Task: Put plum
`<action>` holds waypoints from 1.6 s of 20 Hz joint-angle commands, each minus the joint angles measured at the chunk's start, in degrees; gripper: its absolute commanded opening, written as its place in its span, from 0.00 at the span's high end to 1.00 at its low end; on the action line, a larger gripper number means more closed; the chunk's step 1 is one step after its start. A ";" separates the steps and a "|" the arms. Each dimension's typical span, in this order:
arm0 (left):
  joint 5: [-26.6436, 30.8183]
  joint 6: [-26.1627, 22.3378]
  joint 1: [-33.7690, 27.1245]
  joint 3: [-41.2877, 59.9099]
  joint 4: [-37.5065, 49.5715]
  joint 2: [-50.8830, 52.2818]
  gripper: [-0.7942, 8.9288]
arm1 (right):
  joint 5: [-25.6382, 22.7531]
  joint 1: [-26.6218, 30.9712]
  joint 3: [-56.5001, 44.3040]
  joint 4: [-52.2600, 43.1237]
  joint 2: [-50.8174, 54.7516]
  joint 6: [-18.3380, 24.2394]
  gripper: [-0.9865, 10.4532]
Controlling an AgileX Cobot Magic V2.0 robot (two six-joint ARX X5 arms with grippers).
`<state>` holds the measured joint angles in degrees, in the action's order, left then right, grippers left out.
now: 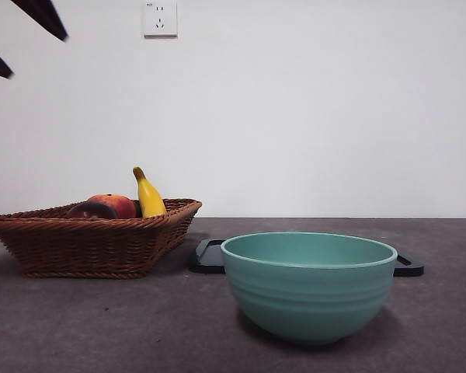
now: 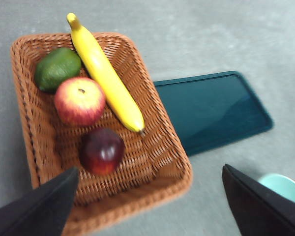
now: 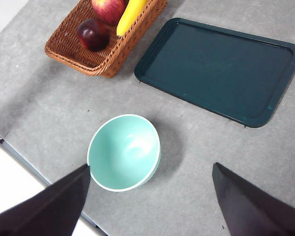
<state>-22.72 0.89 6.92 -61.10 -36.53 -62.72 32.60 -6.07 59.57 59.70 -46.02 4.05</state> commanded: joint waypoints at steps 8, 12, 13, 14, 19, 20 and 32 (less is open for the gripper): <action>10.43 -6.49 6.32 -10.03 0.79 -20.61 0.45 | -0.02 -0.20 0.98 -0.50 -0.35 -0.96 0.57; 11.61 -7.98 6.91 -10.03 2.08 -26.95 0.45 | -0.02 -0.20 0.98 -0.44 -0.35 -1.14 0.57; 11.69 -8.11 7.10 -10.03 2.47 -28.37 0.45 | -0.02 -0.20 0.98 -0.37 -0.35 -1.36 0.57; 11.78 -8.28 7.10 -10.03 2.91 -29.68 0.45 | -0.02 -0.20 0.98 -0.35 -0.35 -1.77 0.57; 11.87 -9.46 7.37 -10.03 3.74 -34.67 0.45 | -0.02 -0.20 0.98 -0.26 -0.35 -1.95 0.57; 11.96 -9.44 7.37 -10.03 4.00 -35.52 0.45 | -0.02 -0.20 0.98 -0.17 -0.35 -1.95 0.57; 12.31 -9.92 7.74 -10.03 4.74 -38.86 0.49 | 0.00 -0.20 0.98 0.46 -0.33 -2.14 0.57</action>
<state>-10.46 -8.29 14.50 -69.91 -31.99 -100.40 32.60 -6.07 59.57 60.40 -46.00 2.52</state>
